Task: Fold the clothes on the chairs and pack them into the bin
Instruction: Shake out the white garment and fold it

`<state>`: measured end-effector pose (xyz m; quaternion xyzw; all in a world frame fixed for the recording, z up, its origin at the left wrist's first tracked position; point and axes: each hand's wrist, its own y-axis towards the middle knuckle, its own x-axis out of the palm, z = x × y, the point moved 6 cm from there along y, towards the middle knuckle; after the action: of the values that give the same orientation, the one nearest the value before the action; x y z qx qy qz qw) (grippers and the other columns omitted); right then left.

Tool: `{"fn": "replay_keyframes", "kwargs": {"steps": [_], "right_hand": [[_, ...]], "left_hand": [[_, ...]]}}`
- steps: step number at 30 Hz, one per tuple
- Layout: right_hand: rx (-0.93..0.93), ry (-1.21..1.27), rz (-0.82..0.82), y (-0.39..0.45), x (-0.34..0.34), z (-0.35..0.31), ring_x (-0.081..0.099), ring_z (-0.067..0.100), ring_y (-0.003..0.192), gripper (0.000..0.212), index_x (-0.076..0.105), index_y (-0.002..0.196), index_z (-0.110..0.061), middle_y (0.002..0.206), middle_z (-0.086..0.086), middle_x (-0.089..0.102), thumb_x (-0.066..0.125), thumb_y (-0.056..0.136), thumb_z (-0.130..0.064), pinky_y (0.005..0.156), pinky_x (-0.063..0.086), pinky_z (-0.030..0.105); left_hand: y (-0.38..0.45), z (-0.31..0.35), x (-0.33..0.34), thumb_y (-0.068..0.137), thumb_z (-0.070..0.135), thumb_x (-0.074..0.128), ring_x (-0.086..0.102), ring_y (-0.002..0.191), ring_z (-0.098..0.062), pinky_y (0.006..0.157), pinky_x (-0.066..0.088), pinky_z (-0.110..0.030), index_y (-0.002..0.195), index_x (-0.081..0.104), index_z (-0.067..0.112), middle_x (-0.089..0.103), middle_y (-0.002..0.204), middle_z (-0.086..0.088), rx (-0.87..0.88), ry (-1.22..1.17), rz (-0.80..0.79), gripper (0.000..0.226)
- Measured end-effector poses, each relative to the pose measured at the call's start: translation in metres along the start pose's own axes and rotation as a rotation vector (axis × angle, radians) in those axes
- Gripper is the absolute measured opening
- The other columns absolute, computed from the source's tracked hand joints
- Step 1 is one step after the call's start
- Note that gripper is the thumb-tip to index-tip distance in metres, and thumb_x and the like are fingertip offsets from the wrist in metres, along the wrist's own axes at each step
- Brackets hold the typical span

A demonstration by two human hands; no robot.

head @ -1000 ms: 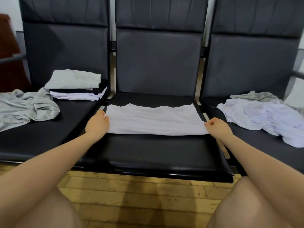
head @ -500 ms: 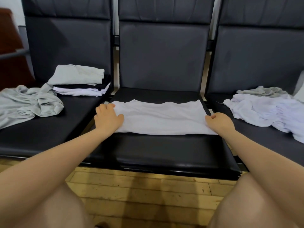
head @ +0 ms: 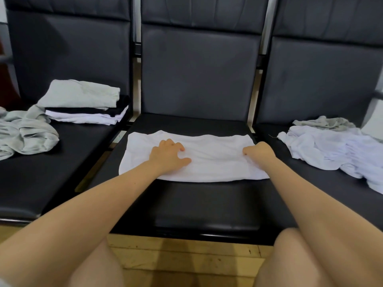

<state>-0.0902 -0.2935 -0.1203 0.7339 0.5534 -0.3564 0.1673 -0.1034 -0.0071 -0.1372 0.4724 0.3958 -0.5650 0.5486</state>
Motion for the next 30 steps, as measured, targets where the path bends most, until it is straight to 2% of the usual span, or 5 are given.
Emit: {"fn": "replay_keyframes", "kwargs": {"steps": [4, 9, 15, 21, 30], "right_hand": [[0.006, 0.207, -0.043, -0.002, -0.003, -0.023, 0.047, 0.025, 0.088, 0.030, 0.059, 0.116, 0.000, 0.099, 0.016, 0.056, 0.058, 0.089, -0.013, 0.075, 0.039, 0.032], [-0.077, 0.319, -0.084, -0.031, 0.010, -0.084, 0.049, 0.024, 0.073, 0.016, 0.053, 0.079, -0.012, 0.077, 0.008, 0.052, 0.048, 0.091, -0.021, 0.063, 0.038, 0.028], [-0.266, 0.346, -0.612, -0.069, 0.056, -0.121, 0.072, 0.017, 0.077, 0.034, 0.067, 0.106, -0.012, 0.090, 0.005, 0.074, 0.053, 0.096, -0.041, 0.063, 0.053, 0.025], [-0.050, 0.293, -0.275, -0.041, 0.043, -0.074, 0.064, 0.018, 0.070, 0.031, 0.066, 0.110, -0.006, 0.085, 0.007, 0.066, 0.047, 0.100, -0.028, 0.058, 0.047, 0.026], [-0.143, 0.000, -0.322, -0.039, 0.062, -0.045, 0.054, 0.015, 0.063, 0.040, 0.067, 0.092, -0.009, 0.082, 0.001, 0.065, 0.064, 0.086, -0.048, 0.052, 0.039, 0.025]], "left_hand": [[0.005, -0.004, -0.002, 0.088, 0.058, 0.051, 0.040, 0.126, -0.023, 0.101, 0.036, -0.039, 0.124, 0.055, 0.030, 0.047, 0.131, -0.002, -0.001, -0.064, 0.012, 0.046], [0.007, -0.014, -0.022, 0.096, 0.026, 0.043, 0.061, 0.097, -0.025, 0.077, 0.046, -0.030, 0.089, 0.066, 0.013, 0.064, 0.100, -0.003, -0.043, -0.467, 0.237, 0.027], [0.008, -0.025, -0.019, 0.104, 0.028, 0.028, 0.058, 0.103, -0.024, 0.084, 0.039, -0.029, 0.106, 0.066, 0.007, 0.065, 0.100, -0.004, -0.207, -0.693, 0.155, 0.044], [0.013, -0.027, -0.010, 0.099, 0.038, 0.039, 0.058, 0.079, -0.027, 0.078, 0.044, -0.035, 0.090, 0.061, 0.009, 0.061, 0.084, -0.010, -0.202, -0.524, 0.077, 0.038], [0.011, -0.013, -0.017, 0.091, 0.024, 0.057, 0.058, 0.081, -0.016, 0.065, 0.041, -0.024, 0.103, 0.063, 0.024, 0.059, 0.098, -0.002, -0.133, -0.559, 0.146, 0.013]]}}
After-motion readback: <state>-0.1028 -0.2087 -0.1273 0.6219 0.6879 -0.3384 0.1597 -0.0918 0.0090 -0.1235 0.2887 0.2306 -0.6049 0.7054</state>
